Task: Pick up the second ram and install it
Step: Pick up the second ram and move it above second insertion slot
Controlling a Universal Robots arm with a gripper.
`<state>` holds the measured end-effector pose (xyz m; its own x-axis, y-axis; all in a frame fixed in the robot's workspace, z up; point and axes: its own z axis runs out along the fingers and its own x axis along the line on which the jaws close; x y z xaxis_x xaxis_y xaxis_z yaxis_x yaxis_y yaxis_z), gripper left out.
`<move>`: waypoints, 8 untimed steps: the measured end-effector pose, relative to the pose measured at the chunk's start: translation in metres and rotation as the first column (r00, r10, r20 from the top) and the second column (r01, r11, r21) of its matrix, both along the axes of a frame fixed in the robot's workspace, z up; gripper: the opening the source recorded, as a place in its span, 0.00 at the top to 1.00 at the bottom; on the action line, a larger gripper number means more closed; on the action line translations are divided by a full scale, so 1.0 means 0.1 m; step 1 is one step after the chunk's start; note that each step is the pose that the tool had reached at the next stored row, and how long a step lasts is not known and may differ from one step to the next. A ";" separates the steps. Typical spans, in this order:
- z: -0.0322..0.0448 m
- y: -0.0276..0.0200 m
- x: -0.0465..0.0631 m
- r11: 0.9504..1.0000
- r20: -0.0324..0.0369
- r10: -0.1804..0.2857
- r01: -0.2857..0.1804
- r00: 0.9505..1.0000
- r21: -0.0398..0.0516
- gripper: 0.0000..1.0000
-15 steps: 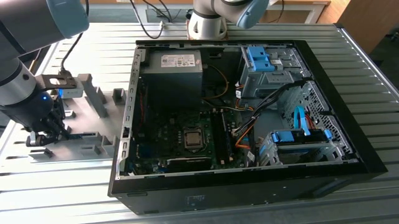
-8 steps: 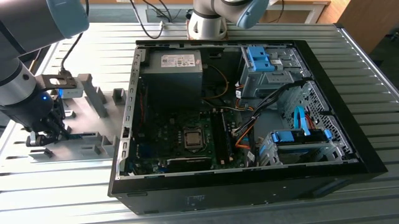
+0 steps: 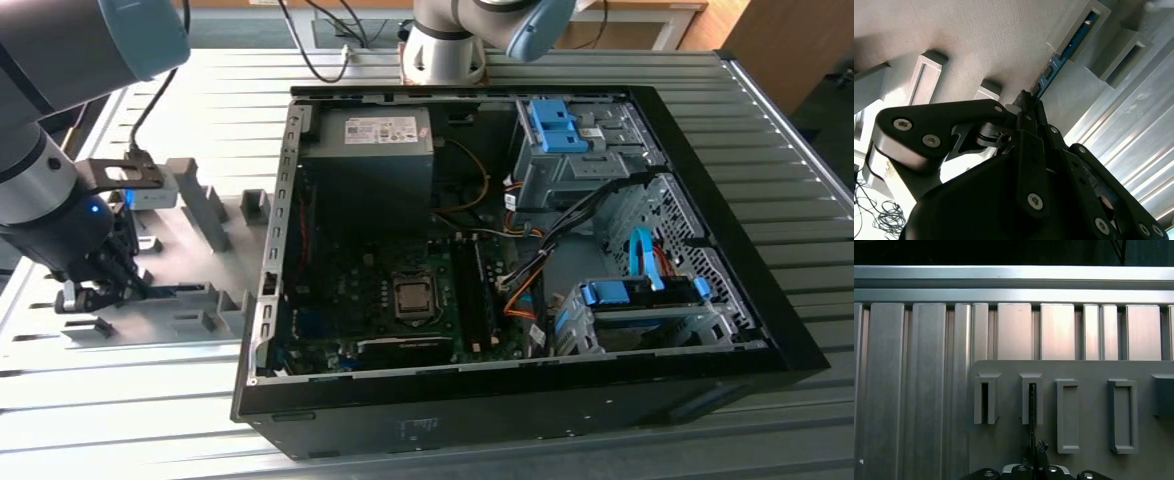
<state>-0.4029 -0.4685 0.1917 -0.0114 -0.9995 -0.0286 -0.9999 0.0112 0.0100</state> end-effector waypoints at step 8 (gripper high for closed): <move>0.110 0.000 0.00 1.000 0.000 0.000 0.000 1.000 0.000 0.86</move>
<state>-0.4029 -0.4685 0.2027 -0.0114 -0.9995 -0.0286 -0.9999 0.0111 0.0100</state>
